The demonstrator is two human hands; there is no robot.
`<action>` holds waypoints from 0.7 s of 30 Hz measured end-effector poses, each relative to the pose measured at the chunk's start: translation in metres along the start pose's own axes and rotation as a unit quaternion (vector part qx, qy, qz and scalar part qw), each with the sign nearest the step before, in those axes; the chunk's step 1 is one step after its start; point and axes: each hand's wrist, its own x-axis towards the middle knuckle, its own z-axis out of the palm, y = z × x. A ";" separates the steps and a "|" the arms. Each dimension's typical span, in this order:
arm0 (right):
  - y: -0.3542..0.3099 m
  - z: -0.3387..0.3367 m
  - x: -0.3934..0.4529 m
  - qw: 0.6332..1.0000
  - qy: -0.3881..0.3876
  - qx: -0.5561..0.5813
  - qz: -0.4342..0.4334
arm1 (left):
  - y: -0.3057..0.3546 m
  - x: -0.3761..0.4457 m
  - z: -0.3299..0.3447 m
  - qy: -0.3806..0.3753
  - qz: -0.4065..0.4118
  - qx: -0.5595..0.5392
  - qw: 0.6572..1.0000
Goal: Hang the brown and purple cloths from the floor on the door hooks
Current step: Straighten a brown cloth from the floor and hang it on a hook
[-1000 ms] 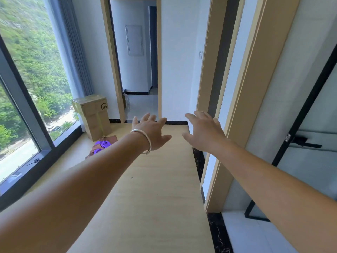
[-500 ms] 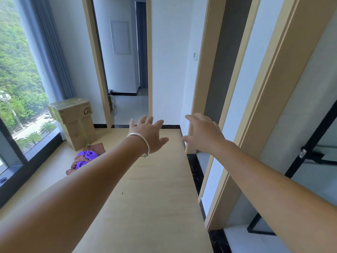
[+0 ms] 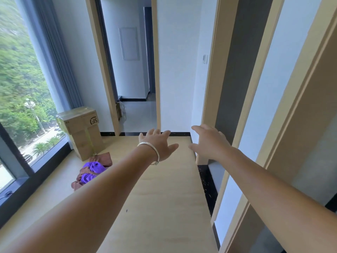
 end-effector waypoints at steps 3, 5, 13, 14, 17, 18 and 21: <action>0.024 -0.004 0.039 1.000 0.007 0.016 0.001 | 0.016 0.042 -0.001 0.007 -0.009 -0.021 1.000; 0.039 -0.003 0.063 1.000 0.008 0.027 -0.005 | 0.023 0.067 -0.002 0.020 -0.018 -0.022 0.999; 0.068 0.024 0.131 0.997 0.004 0.074 -0.023 | 0.031 0.142 0.013 0.046 -0.034 -0.067 0.996; 0.069 0.029 0.138 0.996 0.004 0.085 -0.023 | 0.029 0.150 0.018 0.042 -0.039 -0.072 0.996; 0.070 0.049 0.160 0.995 -0.001 0.100 -0.021 | 0.021 0.175 0.036 0.048 -0.049 -0.075 0.995; 0.071 0.057 0.169 0.995 -0.001 0.101 -0.021 | 0.017 0.184 0.044 0.051 -0.049 -0.072 0.995; 0.073 0.078 0.195 0.995 -0.001 0.096 -0.010 | -0.004 0.204 0.072 0.036 -0.044 -0.063 0.996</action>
